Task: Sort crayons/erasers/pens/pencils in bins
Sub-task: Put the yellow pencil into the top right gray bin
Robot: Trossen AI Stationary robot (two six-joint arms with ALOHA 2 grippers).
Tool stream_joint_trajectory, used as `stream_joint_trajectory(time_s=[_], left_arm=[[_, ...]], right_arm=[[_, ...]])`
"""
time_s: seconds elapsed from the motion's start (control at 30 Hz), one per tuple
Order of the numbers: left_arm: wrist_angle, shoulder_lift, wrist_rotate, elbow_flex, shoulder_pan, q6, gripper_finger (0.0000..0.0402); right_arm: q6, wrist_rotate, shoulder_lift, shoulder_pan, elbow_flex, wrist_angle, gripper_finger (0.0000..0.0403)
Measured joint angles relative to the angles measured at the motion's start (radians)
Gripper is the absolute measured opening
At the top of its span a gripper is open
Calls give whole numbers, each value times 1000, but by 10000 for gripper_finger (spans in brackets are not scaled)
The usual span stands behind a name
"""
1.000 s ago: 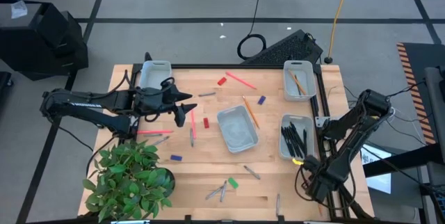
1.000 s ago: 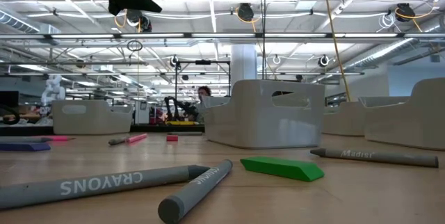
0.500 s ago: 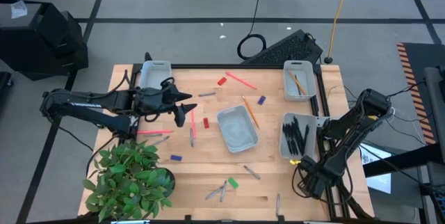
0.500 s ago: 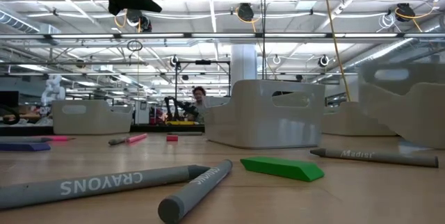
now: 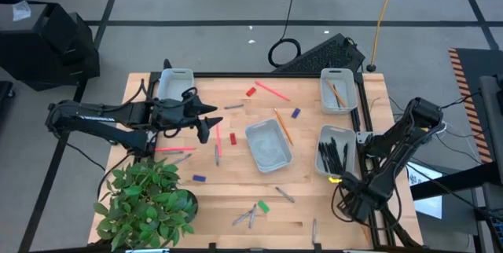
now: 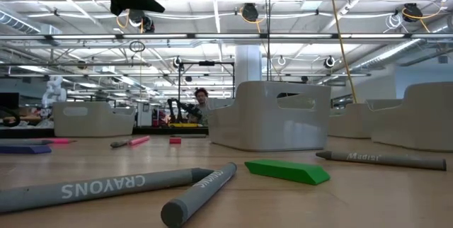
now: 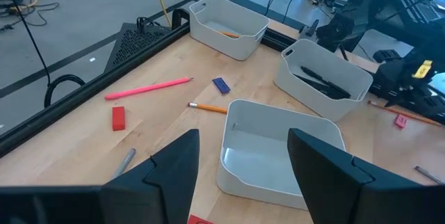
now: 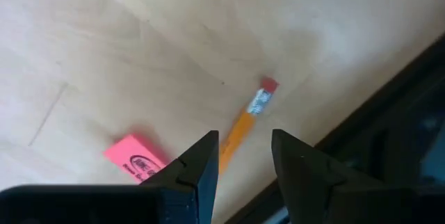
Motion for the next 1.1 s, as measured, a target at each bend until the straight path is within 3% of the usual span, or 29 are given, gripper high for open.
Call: stream_joint_trajectory(time_s=[0.23, 0.73, 1.1], left_arm=[[0, 0, 0, 0, 0, 0, 223], [0, 0, 0, 0, 0, 0, 223], [0, 0, 0, 0, 0, 0, 223]], right_arm=[[19, 17, -11, 3, -6, 0, 128], [-119, 78, 63, 5, -23, 95, 128], [-230, 244, 65, 0, 103, 116, 128]])
